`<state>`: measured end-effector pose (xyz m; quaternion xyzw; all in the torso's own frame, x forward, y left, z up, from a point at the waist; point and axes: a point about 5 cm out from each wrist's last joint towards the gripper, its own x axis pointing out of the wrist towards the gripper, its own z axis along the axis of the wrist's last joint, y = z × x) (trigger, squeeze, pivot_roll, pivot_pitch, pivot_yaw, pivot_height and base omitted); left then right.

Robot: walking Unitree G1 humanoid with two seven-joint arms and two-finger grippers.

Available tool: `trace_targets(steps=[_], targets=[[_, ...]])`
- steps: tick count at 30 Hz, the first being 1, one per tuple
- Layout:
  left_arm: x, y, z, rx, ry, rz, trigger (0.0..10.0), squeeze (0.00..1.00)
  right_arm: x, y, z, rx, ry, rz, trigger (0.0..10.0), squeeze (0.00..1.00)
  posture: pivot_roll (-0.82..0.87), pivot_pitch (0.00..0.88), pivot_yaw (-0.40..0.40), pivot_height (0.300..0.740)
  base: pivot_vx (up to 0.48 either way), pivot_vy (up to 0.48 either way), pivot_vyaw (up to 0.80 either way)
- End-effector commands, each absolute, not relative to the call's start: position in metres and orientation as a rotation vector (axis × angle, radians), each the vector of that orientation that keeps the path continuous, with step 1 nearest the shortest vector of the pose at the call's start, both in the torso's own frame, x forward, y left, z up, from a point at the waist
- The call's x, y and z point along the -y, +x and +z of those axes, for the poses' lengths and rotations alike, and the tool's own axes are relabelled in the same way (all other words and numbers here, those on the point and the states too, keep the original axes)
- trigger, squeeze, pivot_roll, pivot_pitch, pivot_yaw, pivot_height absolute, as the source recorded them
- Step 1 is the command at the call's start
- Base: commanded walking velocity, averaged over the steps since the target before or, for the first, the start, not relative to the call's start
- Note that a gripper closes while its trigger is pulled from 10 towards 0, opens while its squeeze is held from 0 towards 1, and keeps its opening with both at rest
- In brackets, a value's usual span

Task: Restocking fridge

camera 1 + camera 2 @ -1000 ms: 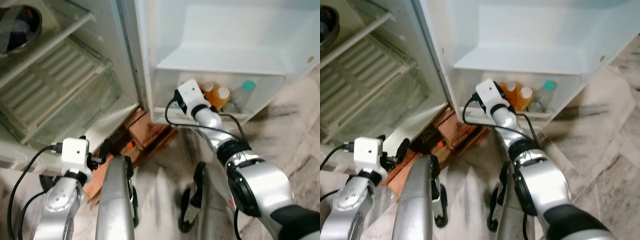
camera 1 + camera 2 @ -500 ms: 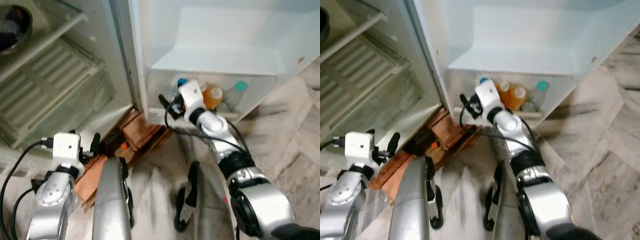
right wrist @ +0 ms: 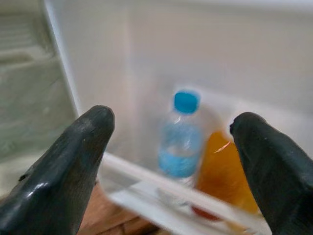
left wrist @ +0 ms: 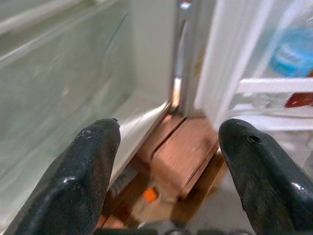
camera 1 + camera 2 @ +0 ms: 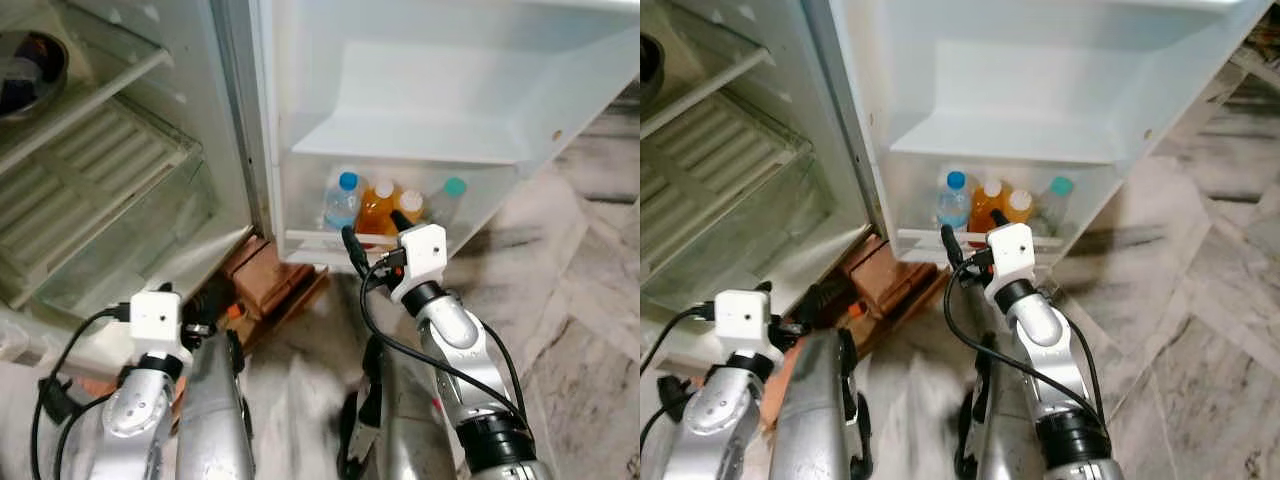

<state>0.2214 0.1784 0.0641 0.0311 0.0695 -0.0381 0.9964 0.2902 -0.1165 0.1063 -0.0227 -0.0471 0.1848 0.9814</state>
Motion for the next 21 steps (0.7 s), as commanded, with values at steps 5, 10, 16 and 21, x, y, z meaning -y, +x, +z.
trace_targets(steps=[5, 10, 16, 21], targets=[[-0.159, 0.235, 0.068, -0.076, 0.103, -0.133, 10.0, 0.0, 0.117, 0.288, 0.1, 0.057, -0.06, 0.351, 10.0, 0.0, 0.11, 0.043, -0.071, 0.621, 0.0, 0.0, 0.0], [-0.154, 0.24, 0.068, -0.064, 0.106, -0.141, 10.0, 0.0, 0.123, 0.286, 0.08, -0.016, -0.052, 0.314, 10.0, 0.0, 0.13, 0.021, -0.078, 0.646, 0.0, 0.0, 0.0], [-0.158, 0.249, 0.072, -0.026, 0.148, -0.139, 10.0, 0.0, 0.12, 0.296, 0.086, 0.0, -0.086, 0.323, 10.0, 0.0, 0.15, 0.022, -0.083, 0.676, 0.0, 0.0, 0.0], [-0.169, 0.25, 0.074, -0.016, 0.168, -0.117, 10.0, 0.0, 0.124, 0.296, 0.084, 0.002, -0.107, 0.309, 10.0, 0.0, 0.15, 0.031, -0.068, 0.701, 0.0, 0.0, 0.0]])
